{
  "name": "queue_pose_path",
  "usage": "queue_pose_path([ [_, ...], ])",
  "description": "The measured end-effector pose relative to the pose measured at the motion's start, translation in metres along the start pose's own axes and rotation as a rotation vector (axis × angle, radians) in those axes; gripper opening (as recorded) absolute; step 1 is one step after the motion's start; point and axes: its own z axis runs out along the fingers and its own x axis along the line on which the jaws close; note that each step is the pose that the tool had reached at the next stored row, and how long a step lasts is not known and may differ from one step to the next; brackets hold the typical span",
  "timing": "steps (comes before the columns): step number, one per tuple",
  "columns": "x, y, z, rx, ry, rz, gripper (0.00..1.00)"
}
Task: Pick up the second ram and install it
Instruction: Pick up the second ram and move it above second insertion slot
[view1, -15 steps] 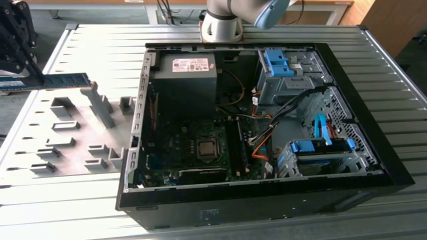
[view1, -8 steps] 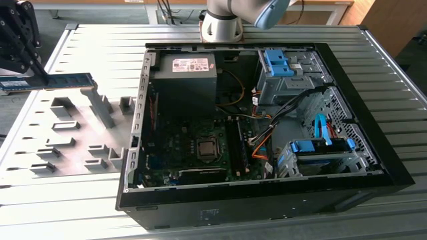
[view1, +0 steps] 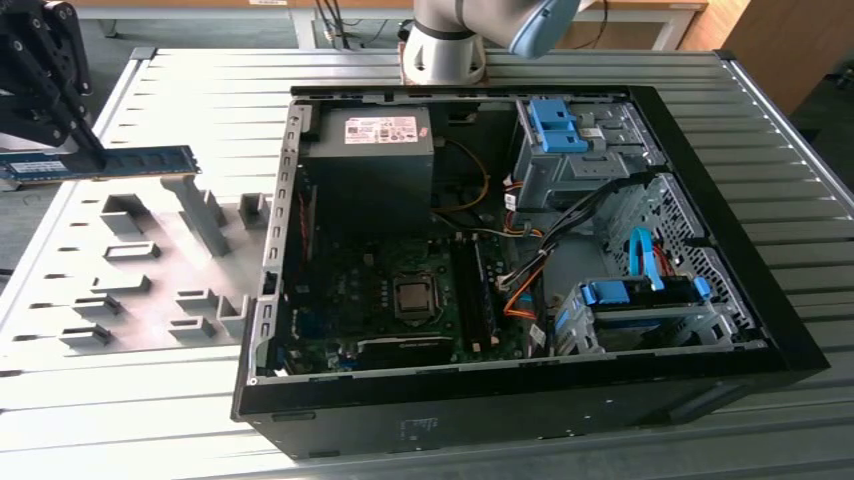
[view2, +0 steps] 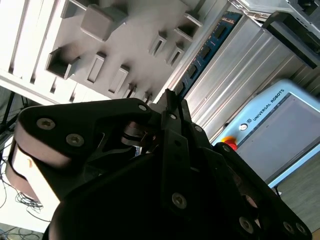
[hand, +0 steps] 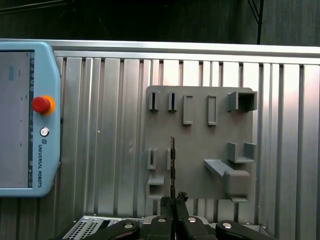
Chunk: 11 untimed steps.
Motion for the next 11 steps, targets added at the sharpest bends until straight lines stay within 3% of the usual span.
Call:
queue_pose_path([
  [11,0.0002,-0.0088,-0.0002,-0.0001,0.0001,0.000,0.14],
])
